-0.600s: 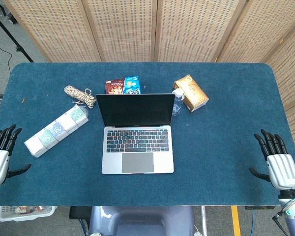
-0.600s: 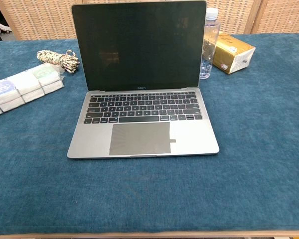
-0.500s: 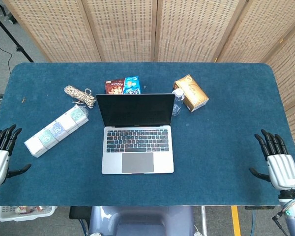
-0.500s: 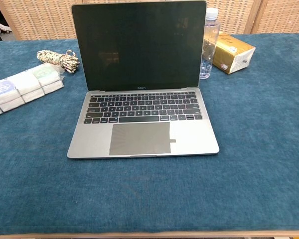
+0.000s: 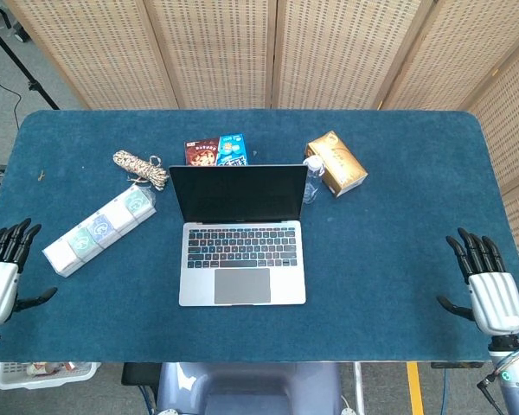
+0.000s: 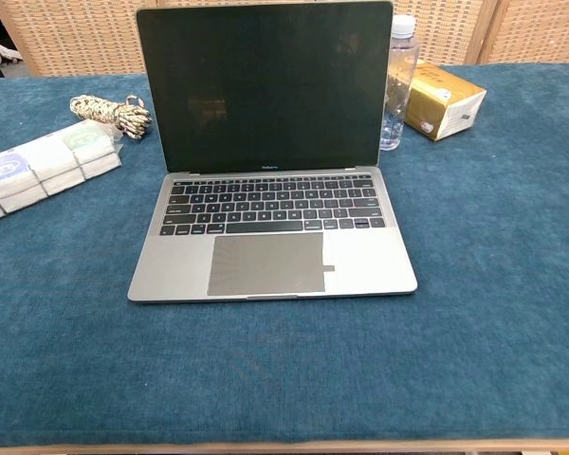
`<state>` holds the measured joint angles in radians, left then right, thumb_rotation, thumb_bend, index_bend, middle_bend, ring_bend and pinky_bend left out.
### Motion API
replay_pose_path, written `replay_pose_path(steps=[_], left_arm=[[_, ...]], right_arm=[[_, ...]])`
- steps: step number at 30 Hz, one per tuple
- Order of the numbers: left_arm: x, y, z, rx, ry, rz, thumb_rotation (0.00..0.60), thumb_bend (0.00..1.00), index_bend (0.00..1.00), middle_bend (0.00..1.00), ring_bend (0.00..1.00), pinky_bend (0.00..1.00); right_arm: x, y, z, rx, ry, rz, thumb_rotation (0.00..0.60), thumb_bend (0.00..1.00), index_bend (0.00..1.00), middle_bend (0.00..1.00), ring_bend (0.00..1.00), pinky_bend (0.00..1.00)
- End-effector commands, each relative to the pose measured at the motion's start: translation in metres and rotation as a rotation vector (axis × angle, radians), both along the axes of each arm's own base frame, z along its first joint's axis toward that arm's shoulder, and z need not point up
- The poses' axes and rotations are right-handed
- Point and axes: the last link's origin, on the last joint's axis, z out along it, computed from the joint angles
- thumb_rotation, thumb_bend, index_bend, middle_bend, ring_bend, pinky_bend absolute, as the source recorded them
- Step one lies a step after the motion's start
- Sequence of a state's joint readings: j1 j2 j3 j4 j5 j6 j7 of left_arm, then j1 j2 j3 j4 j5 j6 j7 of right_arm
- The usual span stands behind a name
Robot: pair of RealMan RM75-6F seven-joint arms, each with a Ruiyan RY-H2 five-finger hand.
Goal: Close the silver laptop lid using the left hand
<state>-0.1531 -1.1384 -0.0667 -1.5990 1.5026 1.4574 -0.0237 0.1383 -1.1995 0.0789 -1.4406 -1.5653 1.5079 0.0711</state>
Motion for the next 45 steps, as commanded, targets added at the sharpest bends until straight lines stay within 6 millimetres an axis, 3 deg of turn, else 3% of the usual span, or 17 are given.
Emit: replay_pose_path(steps=[1,7,8,9,11,13,14,16,24,26,32,37,45], left_arm=[[0.008,0.013,-0.002,-0.018,0.013,-0.018,0.6,0.0,0.0,0.0,0.0,0.0],[0.03,0.04,-0.003,-0.024,0.05,-0.072,0.6,0.0,0.0,0.0,0.0,0.0],[0.036,0.046,-0.003,-0.026,0.05,-0.085,0.569,0.0,0.0,0.0,0.0,0.0],[0.042,0.053,-0.003,-0.028,0.049,-0.097,0.518,0.0,0.0,0.0,0.0,0.0],[0.057,0.066,-0.004,-0.034,0.023,-0.125,0.306,0.0,0.03,0.0,0.0,0.0],[0.075,0.077,-0.009,-0.065,-0.054,-0.155,0.19,0.0,0.08,0.0,0.0,0.0],[0.088,0.085,-0.01,-0.086,-0.114,-0.175,0.147,0.0,0.1,0.0,0.0,0.0],[0.106,0.1,-0.011,-0.108,-0.145,-0.209,0.116,0.0,0.11,0.0,0.0,0.0],[0.16,0.151,-0.025,-0.199,-0.11,-0.216,0.086,0.0,0.12,0.0,0.0,0.0],[0.183,0.176,-0.033,-0.248,-0.094,-0.222,0.079,0.0,0.12,0.0,0.0,0.0],[0.216,0.208,-0.052,-0.334,-0.138,-0.202,0.072,0.0,0.12,0.0,0.0,0.0],[0.236,0.222,-0.064,-0.369,-0.124,-0.205,0.062,0.0,0.12,0.0,0.0,0.0],[0.256,0.225,-0.083,-0.434,-0.114,-0.19,0.063,0.0,0.17,0.0,0.0,0.03]], right_arm=[[-0.001,-0.001,0.0,0.0,0.004,-0.007,0.6,0.0,0.0,0.0,0.0,0.0],[-0.001,-0.002,-0.001,0.0,0.008,-0.014,0.6,0.0,0.0,0.0,0.0,0.0],[-0.002,-0.002,-0.001,-0.001,0.009,-0.015,0.6,0.0,0.0,0.0,0.0,0.0],[-0.002,-0.003,-0.001,-0.002,0.011,-0.017,0.6,0.0,0.0,0.0,0.0,0.0],[-0.002,-0.003,-0.002,-0.002,0.013,-0.021,0.6,0.0,0.0,0.0,0.0,0.0],[-0.003,-0.004,-0.003,0.0,0.016,-0.026,0.6,0.0,0.0,0.0,0.0,0.0],[-0.004,-0.004,-0.003,0.001,0.019,-0.03,0.6,0.0,0.0,0.0,0.0,0.0],[-0.005,-0.005,-0.004,0.002,0.022,-0.038,0.6,0.0,0.0,0.0,0.0,0.0],[-0.01,-0.009,-0.009,0.01,0.038,-0.066,0.6,0.0,0.0,0.0,0.0,0.0],[-0.013,-0.012,-0.011,0.014,0.046,-0.081,0.6,0.0,0.0,0.0,0.0,0.0],[-0.018,-0.017,-0.014,0.019,0.059,-0.105,0.6,0.0,0.0,0.0,0.0,0.0],[-0.02,-0.019,-0.016,0.02,0.064,-0.118,0.6,0.0,0.0,0.0,0.0,0.0],[-0.024,-0.021,-0.014,0.016,0.06,-0.13,0.6,0.0,0.0,0.0,0.0,0.0]])
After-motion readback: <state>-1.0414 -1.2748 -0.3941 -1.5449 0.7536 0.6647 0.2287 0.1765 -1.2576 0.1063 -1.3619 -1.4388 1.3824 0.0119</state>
